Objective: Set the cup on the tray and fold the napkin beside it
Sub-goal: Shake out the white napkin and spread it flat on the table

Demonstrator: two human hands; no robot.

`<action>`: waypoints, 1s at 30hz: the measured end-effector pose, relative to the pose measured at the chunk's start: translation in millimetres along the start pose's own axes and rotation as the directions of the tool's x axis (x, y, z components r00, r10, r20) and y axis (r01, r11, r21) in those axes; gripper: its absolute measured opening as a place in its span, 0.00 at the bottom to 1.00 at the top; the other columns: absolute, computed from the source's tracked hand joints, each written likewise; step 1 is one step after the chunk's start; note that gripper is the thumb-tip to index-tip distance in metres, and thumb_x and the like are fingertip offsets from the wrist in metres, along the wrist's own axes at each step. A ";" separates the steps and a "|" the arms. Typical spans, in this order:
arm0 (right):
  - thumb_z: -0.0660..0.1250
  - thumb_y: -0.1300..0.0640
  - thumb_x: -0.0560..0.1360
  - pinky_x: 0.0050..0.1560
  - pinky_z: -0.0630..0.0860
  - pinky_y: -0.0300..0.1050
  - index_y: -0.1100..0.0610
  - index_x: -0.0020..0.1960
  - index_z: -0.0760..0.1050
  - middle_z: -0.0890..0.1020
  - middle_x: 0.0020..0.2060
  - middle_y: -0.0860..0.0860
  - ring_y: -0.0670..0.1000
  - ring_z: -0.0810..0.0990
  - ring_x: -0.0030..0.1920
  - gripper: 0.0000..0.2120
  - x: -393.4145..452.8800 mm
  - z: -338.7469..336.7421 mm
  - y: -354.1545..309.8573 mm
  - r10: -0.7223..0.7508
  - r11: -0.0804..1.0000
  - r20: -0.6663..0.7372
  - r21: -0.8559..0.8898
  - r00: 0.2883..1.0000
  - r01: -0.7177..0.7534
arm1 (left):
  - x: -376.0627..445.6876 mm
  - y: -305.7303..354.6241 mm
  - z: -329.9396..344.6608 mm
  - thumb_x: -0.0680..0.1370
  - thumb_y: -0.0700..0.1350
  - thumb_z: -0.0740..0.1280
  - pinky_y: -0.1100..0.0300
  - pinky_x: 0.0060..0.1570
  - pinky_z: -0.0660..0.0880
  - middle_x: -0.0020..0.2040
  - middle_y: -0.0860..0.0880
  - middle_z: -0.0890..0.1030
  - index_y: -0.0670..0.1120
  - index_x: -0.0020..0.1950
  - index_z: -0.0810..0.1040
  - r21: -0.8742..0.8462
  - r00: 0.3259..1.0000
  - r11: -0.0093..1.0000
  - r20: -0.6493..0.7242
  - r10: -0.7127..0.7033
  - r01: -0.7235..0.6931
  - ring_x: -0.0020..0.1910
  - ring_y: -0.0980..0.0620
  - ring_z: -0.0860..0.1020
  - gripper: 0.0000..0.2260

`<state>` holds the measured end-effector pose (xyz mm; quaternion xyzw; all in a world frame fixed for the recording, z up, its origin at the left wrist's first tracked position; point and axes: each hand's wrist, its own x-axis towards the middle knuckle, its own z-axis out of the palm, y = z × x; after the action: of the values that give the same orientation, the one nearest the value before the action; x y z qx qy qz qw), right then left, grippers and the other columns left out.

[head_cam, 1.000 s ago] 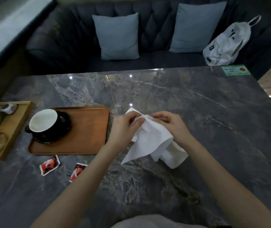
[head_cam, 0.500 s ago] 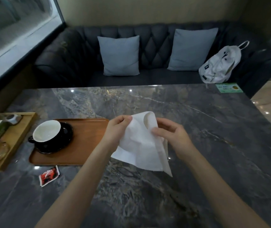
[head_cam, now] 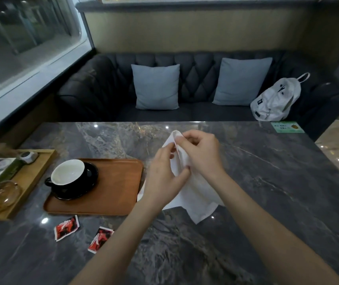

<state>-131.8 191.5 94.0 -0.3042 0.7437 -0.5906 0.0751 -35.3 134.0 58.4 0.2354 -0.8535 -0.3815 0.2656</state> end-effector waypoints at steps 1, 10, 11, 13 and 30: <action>0.69 0.51 0.72 0.40 0.78 0.49 0.56 0.37 0.81 0.83 0.31 0.56 0.55 0.81 0.36 0.10 1.6 1.0 -4.5 -0.022 1.000 0.008 -0.003 1.000 0.022 | 1.6 0.7 1.5 0.73 0.46 0.67 0.60 0.54 0.72 0.61 0.51 0.74 0.47 0.68 0.66 0.009 1.000 1.000 -0.024 0.010 -0.010 0.58 0.55 0.73 0.24; 0.69 0.61 0.71 0.39 0.72 0.41 0.48 0.33 0.79 0.82 0.32 0.55 0.46 0.76 0.35 0.11 24.1 -26.9 -35.3 -0.126 0.991 0.073 0.058 0.989 0.122 | 23.9 -1.2 -22.1 0.70 0.34 0.61 0.61 0.29 0.60 0.27 0.47 0.66 0.39 0.31 0.66 0.056 0.998 0.998 -0.047 0.035 -0.032 0.27 0.52 0.64 0.09; 0.69 0.61 0.71 0.40 0.72 0.40 0.47 0.33 0.79 0.82 0.33 0.54 0.45 0.76 0.35 0.11 25.1 -31.0 -37.2 -0.120 0.991 0.088 0.068 0.989 0.114 | 26.9 -3.1 -27.3 0.71 0.34 0.61 0.63 0.27 0.57 0.27 0.46 0.65 0.38 0.31 0.65 0.065 0.999 0.998 -0.039 0.024 -0.022 0.27 0.52 0.62 0.09; 0.67 0.62 0.72 0.41 0.71 0.34 0.52 0.34 0.79 0.81 0.33 0.49 0.41 0.76 0.36 0.09 26.3 -39.7 -41.3 -0.101 0.990 0.101 0.107 0.990 0.090 | 32.3 -4.0 -38.3 0.71 0.34 0.60 0.64 0.26 0.56 0.25 0.48 0.62 0.41 0.29 0.63 0.022 1.000 1.000 0.021 -0.009 0.008 0.26 0.54 0.60 0.12; 0.63 0.60 0.74 0.52 0.77 0.44 0.62 0.50 0.81 0.84 0.45 0.54 0.50 0.82 0.46 0.10 35.7 -78.0 -29.5 0.181 0.867 0.585 0.285 0.791 -0.409 | 60.6 74.3 -126.1 0.64 0.42 0.68 0.65 0.28 0.70 0.28 0.49 0.76 0.44 0.34 0.79 -0.590 0.870 0.781 0.475 0.131 0.205 0.27 0.54 0.73 0.02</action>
<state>-186.5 233.7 152.7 -0.3134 0.5948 -0.5991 0.4347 -15.6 75.4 204.3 0.0466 -0.7124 -0.6938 0.0945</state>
